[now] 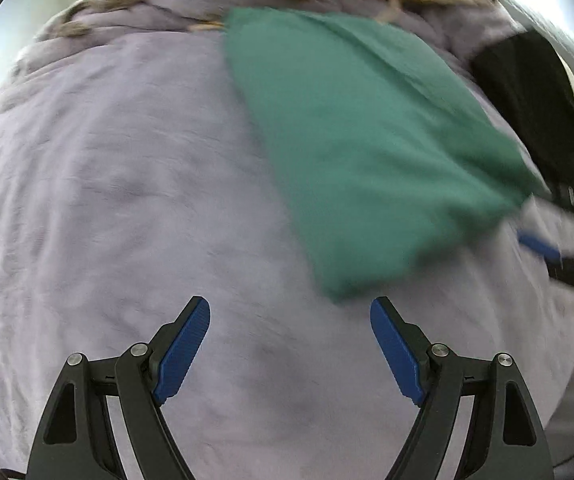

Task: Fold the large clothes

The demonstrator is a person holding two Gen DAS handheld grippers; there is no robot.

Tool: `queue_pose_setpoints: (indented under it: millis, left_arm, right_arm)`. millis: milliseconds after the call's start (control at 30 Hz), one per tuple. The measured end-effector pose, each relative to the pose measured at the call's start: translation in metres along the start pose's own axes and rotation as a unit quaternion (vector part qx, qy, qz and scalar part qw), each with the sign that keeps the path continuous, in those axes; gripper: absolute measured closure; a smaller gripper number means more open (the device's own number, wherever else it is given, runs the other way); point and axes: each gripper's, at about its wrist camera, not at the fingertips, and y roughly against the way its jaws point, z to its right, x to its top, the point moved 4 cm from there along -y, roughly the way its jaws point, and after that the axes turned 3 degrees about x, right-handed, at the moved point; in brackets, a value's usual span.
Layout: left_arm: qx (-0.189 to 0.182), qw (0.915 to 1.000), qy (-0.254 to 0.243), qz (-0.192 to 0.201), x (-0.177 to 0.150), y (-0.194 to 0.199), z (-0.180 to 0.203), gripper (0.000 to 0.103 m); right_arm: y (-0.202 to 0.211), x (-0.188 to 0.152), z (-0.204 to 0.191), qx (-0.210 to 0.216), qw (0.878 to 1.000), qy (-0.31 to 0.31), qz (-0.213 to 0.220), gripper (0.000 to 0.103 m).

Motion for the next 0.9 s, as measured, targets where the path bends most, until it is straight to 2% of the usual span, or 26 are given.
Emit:
queue_pose_setpoints:
  millis: [67, 167, 200, 233, 267, 300, 400, 467, 533, 600, 667, 700, 833, 867, 900]
  left_arm:
    - [0.000, 0.9999, -0.011, 0.005, 0.001, -0.008, 0.016, 0.020]
    - [0.002, 0.9996, 0.022, 0.016, 0.012, -0.018, 0.021, 0.020]
    - [0.009, 0.9990, 0.040, 0.020, 0.017, -0.020, 0.018, 0.019]
    - [0.013, 0.9984, 0.049, 0.023, 0.019, -0.021, 0.015, 0.019]
    - [0.020, 0.9977, 0.058, 0.030, 0.020, -0.019, 0.011, 0.019]
    - [0.024, 0.9972, 0.062, 0.035, 0.018, -0.017, 0.007, 0.019]
    - [0.032, 0.9968, 0.062, 0.039, 0.011, -0.014, -0.002, 0.019]
    - [0.027, 0.9967, 0.071, 0.029, 0.008, -0.017, -0.007, 0.017]
    - [0.019, 0.9965, 0.078, 0.024, 0.007, -0.019, -0.008, 0.017]
    - [0.026, 0.9966, 0.074, 0.024, 0.005, -0.019, -0.005, 0.017]
    - [0.030, 0.9967, 0.070, 0.028, 0.004, -0.018, -0.003, 0.017]
    - [0.028, 0.9966, 0.073, 0.026, 0.003, -0.018, -0.005, 0.017]
    - [0.019, 0.9964, 0.080, 0.019, 0.002, -0.020, -0.008, 0.017]
    - [0.020, 0.9965, 0.079, 0.019, 0.002, -0.020, -0.008, 0.017]
    - [0.021, 0.9965, 0.079, 0.018, 0.001, -0.020, -0.008, 0.017]
  right_arm:
    - [-0.012, 0.005, -0.010, -0.004, 1.000, 0.002, -0.002, 0.035]
    - [-0.025, 0.014, -0.014, -0.016, 1.000, 0.002, -0.004, 0.037]
    - [-0.026, 0.015, -0.017, -0.010, 1.000, 0.002, -0.009, 0.057]
    - [-0.025, 0.014, -0.023, 0.001, 1.000, 0.009, -0.017, 0.084]
    - [-0.026, 0.017, -0.030, 0.003, 1.000, 0.019, -0.018, 0.094]
    - [-0.025, 0.018, -0.038, 0.001, 0.999, 0.035, -0.016, 0.096]
    - [-0.025, 0.018, -0.031, -0.027, 0.999, 0.038, -0.009, 0.096]
    - [-0.032, 0.019, -0.006, -0.032, 0.999, -0.007, -0.012, 0.096]
    - [-0.039, 0.016, 0.019, -0.016, 0.998, -0.063, -0.020, 0.096]
    - [-0.036, 0.015, 0.021, -0.019, 0.997, -0.067, -0.018, 0.096]
    - [-0.025, 0.016, 0.009, -0.047, 0.998, -0.034, -0.011, 0.091]
    - [-0.017, 0.017, 0.001, -0.061, 0.998, -0.013, -0.005, 0.083]
    - [0.015, 0.027, -0.037, -0.086, 0.993, 0.079, 0.033, 0.077]
    - [0.018, 0.033, -0.051, -0.089, 0.989, 0.108, 0.038, 0.071]
    - [0.017, 0.040, -0.062, -0.092, 0.987, 0.129, 0.036, 0.051]
